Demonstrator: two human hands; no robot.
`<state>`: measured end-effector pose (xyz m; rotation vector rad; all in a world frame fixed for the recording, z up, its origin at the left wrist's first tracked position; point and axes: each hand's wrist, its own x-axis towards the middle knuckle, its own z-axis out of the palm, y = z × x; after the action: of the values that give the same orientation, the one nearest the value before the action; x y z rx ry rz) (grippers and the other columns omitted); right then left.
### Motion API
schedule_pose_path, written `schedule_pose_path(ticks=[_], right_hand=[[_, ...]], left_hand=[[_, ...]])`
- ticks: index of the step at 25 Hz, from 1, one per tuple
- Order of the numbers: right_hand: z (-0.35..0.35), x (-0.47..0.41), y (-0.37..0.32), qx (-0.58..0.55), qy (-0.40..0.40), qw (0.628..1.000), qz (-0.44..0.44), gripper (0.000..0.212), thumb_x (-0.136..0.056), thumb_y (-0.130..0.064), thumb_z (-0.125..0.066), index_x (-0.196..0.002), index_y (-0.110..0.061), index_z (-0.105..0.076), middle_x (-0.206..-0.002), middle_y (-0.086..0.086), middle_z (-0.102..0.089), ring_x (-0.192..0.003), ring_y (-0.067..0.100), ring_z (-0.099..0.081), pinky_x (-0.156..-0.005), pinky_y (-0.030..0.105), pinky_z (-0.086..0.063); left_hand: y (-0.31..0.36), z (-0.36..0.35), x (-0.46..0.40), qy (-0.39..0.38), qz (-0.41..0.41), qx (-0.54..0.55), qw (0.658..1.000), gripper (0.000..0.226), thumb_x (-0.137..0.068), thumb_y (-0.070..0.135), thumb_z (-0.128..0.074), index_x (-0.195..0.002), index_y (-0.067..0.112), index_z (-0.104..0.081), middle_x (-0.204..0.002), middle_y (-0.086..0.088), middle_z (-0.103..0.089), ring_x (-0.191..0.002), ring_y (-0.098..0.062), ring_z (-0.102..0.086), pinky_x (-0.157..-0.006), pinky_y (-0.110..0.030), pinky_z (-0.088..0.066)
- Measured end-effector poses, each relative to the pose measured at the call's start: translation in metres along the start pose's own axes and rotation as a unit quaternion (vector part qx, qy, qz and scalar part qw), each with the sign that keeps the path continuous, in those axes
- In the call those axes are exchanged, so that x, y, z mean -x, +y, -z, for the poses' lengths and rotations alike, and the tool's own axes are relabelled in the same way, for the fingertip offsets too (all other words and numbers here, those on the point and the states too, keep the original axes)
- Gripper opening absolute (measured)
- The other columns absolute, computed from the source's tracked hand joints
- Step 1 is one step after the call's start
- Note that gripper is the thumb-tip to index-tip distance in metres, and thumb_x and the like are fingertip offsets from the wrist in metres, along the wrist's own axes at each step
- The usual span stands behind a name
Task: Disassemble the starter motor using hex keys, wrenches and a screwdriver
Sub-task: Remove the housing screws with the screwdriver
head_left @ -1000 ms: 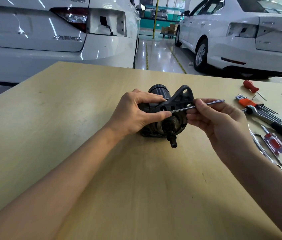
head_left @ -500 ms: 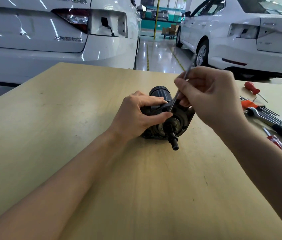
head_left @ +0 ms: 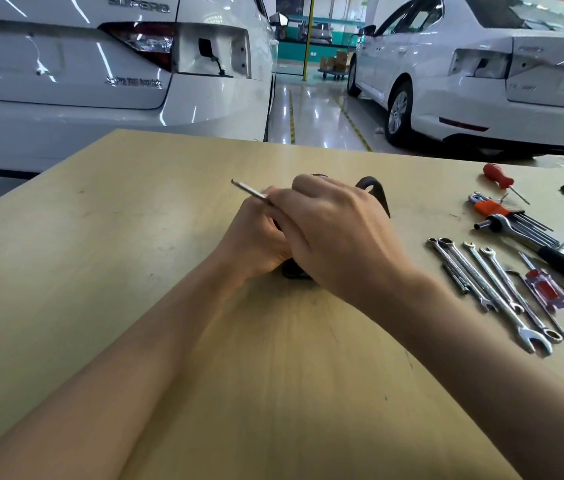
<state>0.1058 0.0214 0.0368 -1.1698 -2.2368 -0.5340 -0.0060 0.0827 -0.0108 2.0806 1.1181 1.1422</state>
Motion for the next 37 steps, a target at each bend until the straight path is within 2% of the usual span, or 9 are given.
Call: schedule_pose_path(ticks=[3,5,7,9,11,19,29,33,37], right_hand=[[0.001,0.021,0.009,-0.221,0.147,0.958,-0.108,0.01,-0.09,-0.005,-0.062,-0.09,-0.005,-0.071,-0.075,0.003,-0.059,-0.067,0.016,-0.056,-0.06,0.028,-0.044],[0.007,0.029,0.026,-0.449,0.227,0.821,-0.269,0.013,-0.094,-0.01,-0.056,-0.088,-0.008,-0.067,-0.066,-0.004,-0.061,-0.057,0.009,-0.056,-0.056,0.023,-0.046],[0.014,0.038,0.037,-0.585,0.24,0.675,-0.379,0.015,-0.097,-0.012,-0.052,-0.087,-0.006,-0.061,-0.061,0.0,-0.064,-0.053,0.012,-0.06,-0.053,0.023,-0.05],[0.014,0.045,0.04,-0.64,0.22,0.593,-0.436,0.014,-0.097,-0.01,-0.051,-0.085,-0.006,-0.056,-0.062,0.004,-0.067,-0.053,0.014,-0.064,-0.055,0.023,-0.054],[0.009,0.049,0.035,-0.664,0.202,0.552,-0.462,0.012,-0.097,-0.007,-0.05,-0.085,-0.005,-0.054,-0.063,0.006,-0.069,-0.053,0.016,-0.066,-0.055,0.023,-0.054],[-0.001,0.053,0.03,-0.684,0.23,0.482,-0.498,0.01,-0.097,-0.005,-0.049,-0.09,0.001,-0.052,-0.07,0.014,-0.07,-0.062,0.024,-0.07,-0.058,0.027,-0.057],[-0.002,0.053,0.028,-0.674,0.24,0.48,-0.508,0.012,-0.097,-0.004,-0.048,-0.086,-0.002,-0.051,-0.067,0.011,-0.07,-0.066,0.026,-0.071,-0.061,0.029,-0.058],[-0.002,0.054,0.026,-0.669,0.247,0.483,-0.508,0.01,-0.097,-0.005,-0.049,-0.087,-0.002,-0.05,-0.067,0.011,-0.07,-0.068,0.026,-0.072,-0.063,0.029,-0.058],[-0.004,0.053,0.025,-0.668,0.251,0.477,-0.514,0.004,-0.097,-0.004,-0.049,-0.096,0.0,-0.051,-0.066,0.011,-0.069,-0.066,0.024,-0.071,-0.062,0.027,-0.057]], left_hand=[[0.006,0.002,0.004,-0.008,-0.043,0.075,0.996,0.025,-0.055,0.027,-0.084,-0.067,0.039,-0.066,-0.067,0.024,-0.061,-0.074,0.005,-0.056,-0.067,-0.011,-0.043],[0.007,0.001,0.006,0.0,-0.041,0.082,0.996,0.045,-0.05,0.044,-0.086,-0.093,0.039,-0.072,-0.094,0.024,-0.068,-0.102,-0.001,-0.057,-0.092,-0.024,-0.047],[0.009,0.0,0.005,0.005,-0.034,0.066,0.997,0.056,-0.05,0.045,-0.081,-0.104,0.03,-0.072,-0.108,0.016,-0.068,-0.111,-0.006,-0.055,-0.101,-0.032,-0.044],[0.01,0.0,0.005,0.005,-0.031,0.058,0.998,0.06,-0.05,0.044,-0.082,-0.106,0.025,-0.073,-0.11,0.012,-0.068,-0.112,-0.007,-0.055,-0.102,-0.032,-0.044],[0.011,0.0,0.005,0.01,-0.029,0.054,0.998,0.059,-0.052,0.043,-0.082,-0.106,0.024,-0.073,-0.108,0.013,-0.068,-0.111,-0.008,-0.056,-0.101,-0.032,-0.044],[0.008,-0.001,0.003,0.011,-0.042,0.032,0.999,0.054,-0.058,0.044,-0.077,-0.109,0.028,-0.07,-0.105,0.019,-0.064,-0.11,-0.009,-0.057,-0.101,-0.034,-0.044],[0.004,0.009,0.001,-0.043,-0.058,0.018,0.997,0.051,-0.064,0.025,-0.084,-0.113,0.018,-0.07,-0.11,0.006,-0.067,-0.109,-0.006,-0.058,-0.101,-0.02,-0.042],[0.005,0.007,0.002,-0.04,-0.058,0.018,0.997,0.051,-0.065,0.023,-0.084,-0.113,0.019,-0.069,-0.108,0.006,-0.067,-0.109,-0.009,-0.058,-0.102,-0.028,-0.043],[0.007,0.008,0.002,-0.05,-0.015,0.08,0.995,0.083,-0.061,0.033,-0.083,-0.137,0.026,-0.049,-0.113,0.01,-0.067,-0.108,-0.003,-0.062,-0.105,-0.028,-0.043]])
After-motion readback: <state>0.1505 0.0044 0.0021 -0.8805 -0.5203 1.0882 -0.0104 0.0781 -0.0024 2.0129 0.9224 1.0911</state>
